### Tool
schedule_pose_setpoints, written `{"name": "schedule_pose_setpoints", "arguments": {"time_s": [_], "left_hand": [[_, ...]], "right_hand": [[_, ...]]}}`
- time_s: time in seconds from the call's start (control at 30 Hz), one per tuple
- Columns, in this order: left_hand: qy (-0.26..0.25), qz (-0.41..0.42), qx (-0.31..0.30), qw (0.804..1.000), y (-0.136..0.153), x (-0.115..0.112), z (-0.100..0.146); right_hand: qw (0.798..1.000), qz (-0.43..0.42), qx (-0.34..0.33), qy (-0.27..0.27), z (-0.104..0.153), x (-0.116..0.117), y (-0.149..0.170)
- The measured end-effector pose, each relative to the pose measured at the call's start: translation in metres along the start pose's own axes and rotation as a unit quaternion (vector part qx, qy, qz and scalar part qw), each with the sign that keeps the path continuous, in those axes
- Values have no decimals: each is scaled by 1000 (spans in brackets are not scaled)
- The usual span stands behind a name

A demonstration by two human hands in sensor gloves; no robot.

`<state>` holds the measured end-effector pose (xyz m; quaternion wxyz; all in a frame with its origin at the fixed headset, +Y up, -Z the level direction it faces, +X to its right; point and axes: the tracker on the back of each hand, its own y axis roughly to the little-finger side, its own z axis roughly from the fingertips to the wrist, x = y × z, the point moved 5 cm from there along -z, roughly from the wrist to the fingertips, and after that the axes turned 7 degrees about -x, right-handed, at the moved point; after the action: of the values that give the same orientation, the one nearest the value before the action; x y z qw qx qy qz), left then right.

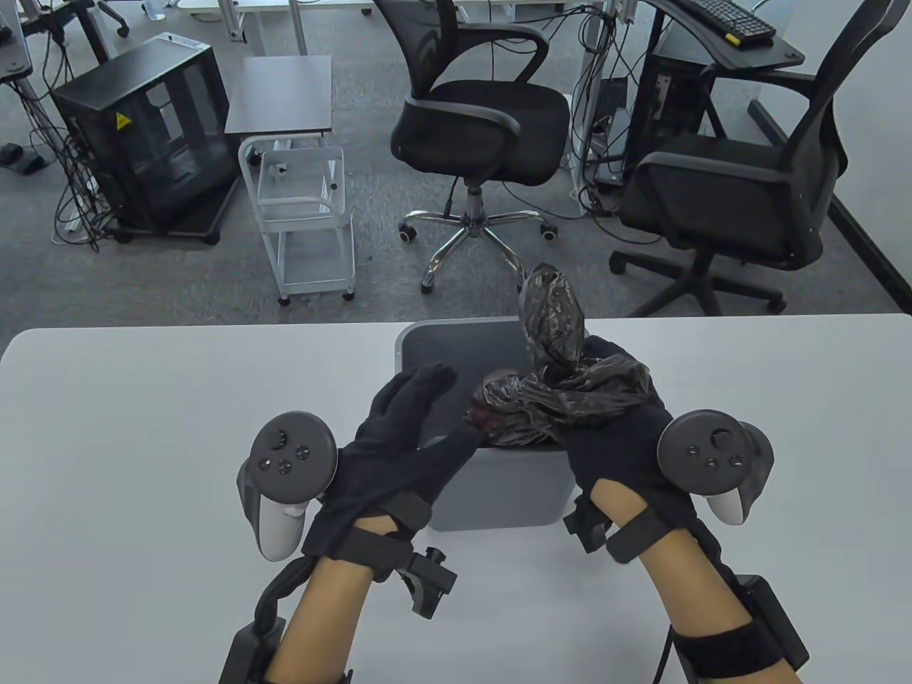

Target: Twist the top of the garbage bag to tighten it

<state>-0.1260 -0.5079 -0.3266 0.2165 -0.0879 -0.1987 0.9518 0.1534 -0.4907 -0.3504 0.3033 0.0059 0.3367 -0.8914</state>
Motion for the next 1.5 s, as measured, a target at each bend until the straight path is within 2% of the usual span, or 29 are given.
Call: {"name": "schedule_pose_setpoints", "arguments": {"time_s": [0.1,0.17,0.3,0.4,0.47,0.5,0.57,0.6,0.67,0.77,0.83,0.93,1.1,1.17,1.23,1.3,1.33,1.4,1.43,1.5], "left_hand": [[27,-67,6,997,4,-13,4],[48,-94,3,994,4,-29,1],[103,-105,5,989,2,-74,-13],[86,-85,11,993,-1,-90,-25],[77,-98,15,992,0,-95,-32],[67,-107,18,992,3,-95,-35],[14,-77,16,997,7,-91,-39],[8,-64,14,998,8,-90,-41],[27,-67,19,997,9,-91,-46],[-3,-78,35,996,15,-77,-51],[-11,-48,43,998,21,-69,-53],[-4,20,46,999,23,-64,-57],[50,76,27,995,6,-75,-63],[90,93,15,991,-5,-86,-65],[146,127,12,981,-15,-98,-63],[105,136,3,985,-20,-88,-63],[102,128,-14,986,-23,-85,-63],[151,125,-22,980,-26,-86,-58],[158,129,-36,978,-28,-83,-54],[124,133,-48,982,-28,-68,-49]], "right_hand": [[1000,-7,7,0,-2,3,-1],[1000,-11,7,-7,-3,8,-3],[999,-20,3,-29,-4,19,-11],[998,-17,1,-52,-3,27,-14],[996,7,-11,-90,-3,31,-16],[991,3,-18,-136,-1,38,-16],[987,-36,-10,-157,5,41,-14],[986,-54,-9,-157,7,41,-14],[990,-62,-11,-126,14,33,-12],[996,-35,-31,-70,23,14,-10],[997,-23,-25,-67,26,5,-3],[995,-9,1,-104,29,5,11],[988,12,9,-151,24,27,12],[990,5,5,-141,18,35,7],[994,-17,11,-104,12,38,4],[997,-43,13,-59,8,36,4],[998,-48,32,-38,6,33,7],[996,-75,46,-8,4,31,10],[994,-98,56,3,3,30,12],[990,-121,72,14,1,28,15]]}}
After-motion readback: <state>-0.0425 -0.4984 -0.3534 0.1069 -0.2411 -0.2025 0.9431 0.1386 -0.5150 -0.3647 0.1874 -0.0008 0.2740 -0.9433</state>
